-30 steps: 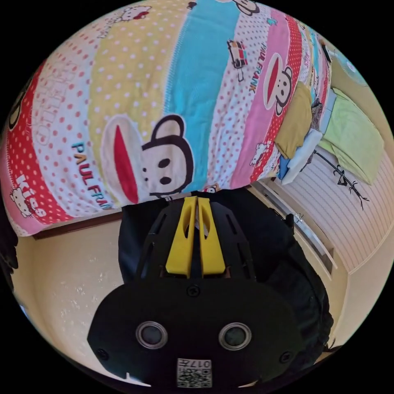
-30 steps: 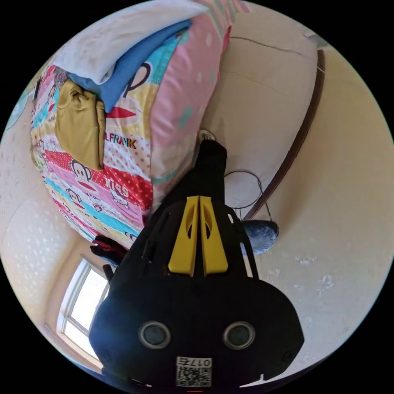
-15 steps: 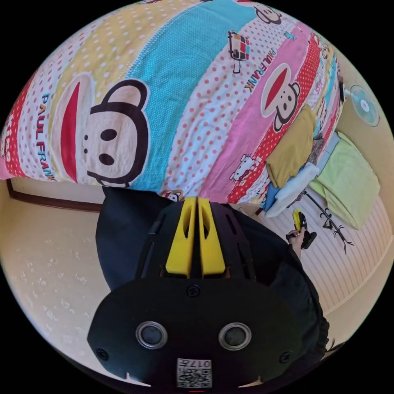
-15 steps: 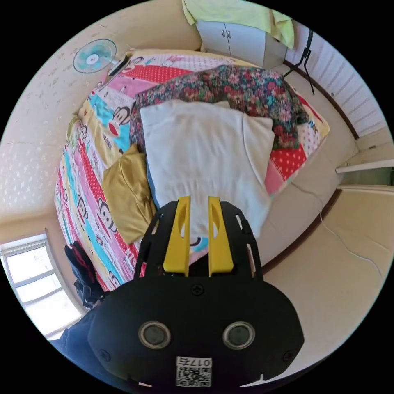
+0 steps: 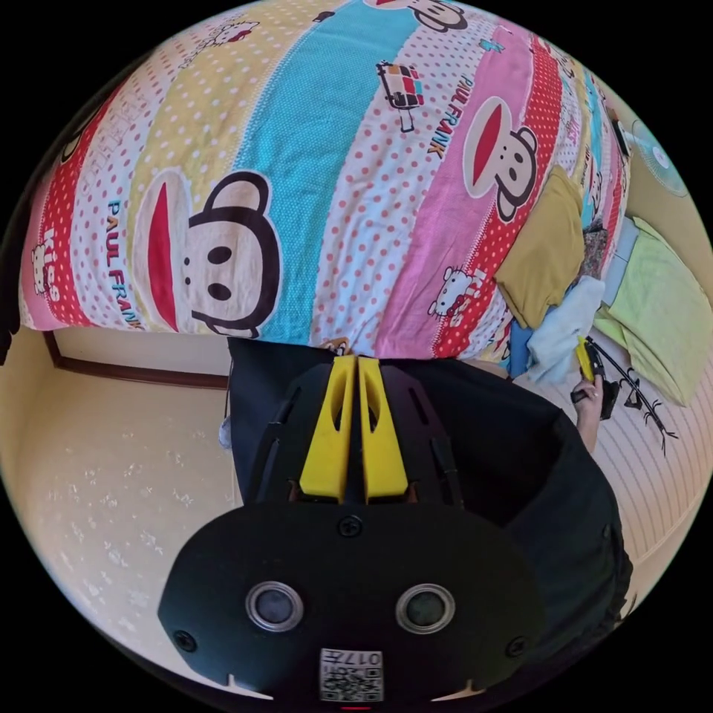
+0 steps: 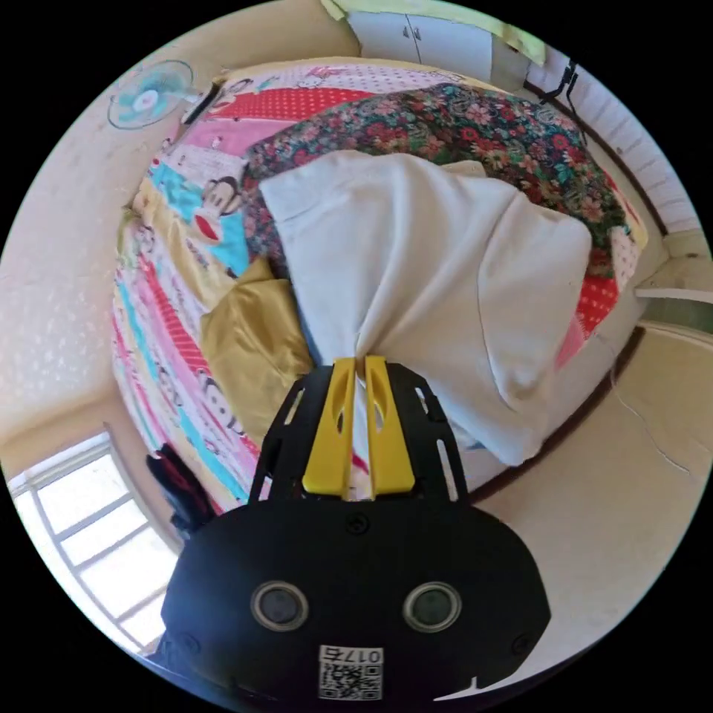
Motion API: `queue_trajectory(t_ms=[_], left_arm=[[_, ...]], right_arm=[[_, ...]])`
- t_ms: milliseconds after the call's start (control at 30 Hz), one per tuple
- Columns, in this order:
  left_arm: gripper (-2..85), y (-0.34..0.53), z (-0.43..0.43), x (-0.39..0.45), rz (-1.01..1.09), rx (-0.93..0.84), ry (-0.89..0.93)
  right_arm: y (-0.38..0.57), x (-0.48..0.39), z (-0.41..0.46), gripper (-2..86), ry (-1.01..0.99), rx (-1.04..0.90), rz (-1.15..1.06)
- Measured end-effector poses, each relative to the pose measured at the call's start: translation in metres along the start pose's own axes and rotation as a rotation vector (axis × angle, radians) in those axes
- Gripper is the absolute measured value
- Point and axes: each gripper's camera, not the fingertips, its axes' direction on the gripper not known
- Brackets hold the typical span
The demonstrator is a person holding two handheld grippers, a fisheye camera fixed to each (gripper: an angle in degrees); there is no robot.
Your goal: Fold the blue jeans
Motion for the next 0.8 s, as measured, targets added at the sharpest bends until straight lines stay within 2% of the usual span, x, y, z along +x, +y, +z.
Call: queue_trajectory(t_ms=[67, 133, 200, 267, 333, 433, 500, 533, 600, 633, 700, 767, 800], left_arm=[[-1.0, -0.009, 0.002, -0.003, 0.003, 0.005, -0.009], [-1.0, -0.024, 0.005, -0.005, 0.007, 0.004, -0.007], [-1.0, -0.035, 0.006, -0.002, 0.022, 0.005, -0.003], [-1.0, -0.044, 0.006, 0.003, 0.05, 0.008, -0.011], [-1.0, -0.056, 0.009, 0.011, 0.096, 0.002, -0.033], [-1.0, -0.065, 0.019, 0.014, 0.147, -0.018, -0.073], [-1.0, -0.068, 0.028, 0.011, 0.162, -0.034, -0.11], [-1.0, -0.07, 0.034, 0.006, 0.162, -0.049, -0.132], [-1.0, -0.074, 0.044, -0.006, 0.142, -0.078, -0.154], [-1.0, -0.077, 0.05, -0.016, 0.117, -0.098, -0.155], [-1.0, -0.083, 0.055, -0.031, 0.073, -0.116, -0.135], [-1.0, -0.09, 0.052, -0.041, 0.035, -0.104, -0.099], [-1.0, -0.095, 0.048, -0.044, 0.02, -0.08, -0.068]], right_arm=[[0.002, -0.039, -0.01, 3.3, -0.189, -0.002, -0.085], [0.006, -0.096, -0.021, 2.9, -0.198, 0.021, -0.273], [0.011, -0.157, -0.046, 2.7, -0.306, 0.037, -0.536], [0.008, -0.17, -0.065, 2.9, -0.39, 0.072, -0.61], [-0.003, -0.155, -0.075, 3.4, -0.384, 0.115, -0.564], [-0.022, -0.097, -0.075, 7.1, -0.132, 0.129, -0.356], [-0.024, -0.047, -0.063, 10.7, 0.137, 0.11, -0.219], [-0.023, -0.035, -0.058, 11.1, 0.208, 0.096, -0.194], [-0.02, 0.01, -0.023, 12.6, 0.451, -0.035, -0.124], [-0.019, 0.02, -0.009, 12.9, 0.484, -0.098, -0.121], [-0.006, 0.061, 0.063, 13.3, 0.515, -0.439, -0.132], [0.01, 0.05, 0.072, 12.7, 0.616, -0.349, -0.251], [0.01, 0.043, 0.078, 11.8, 0.666, -0.38, -0.264]])
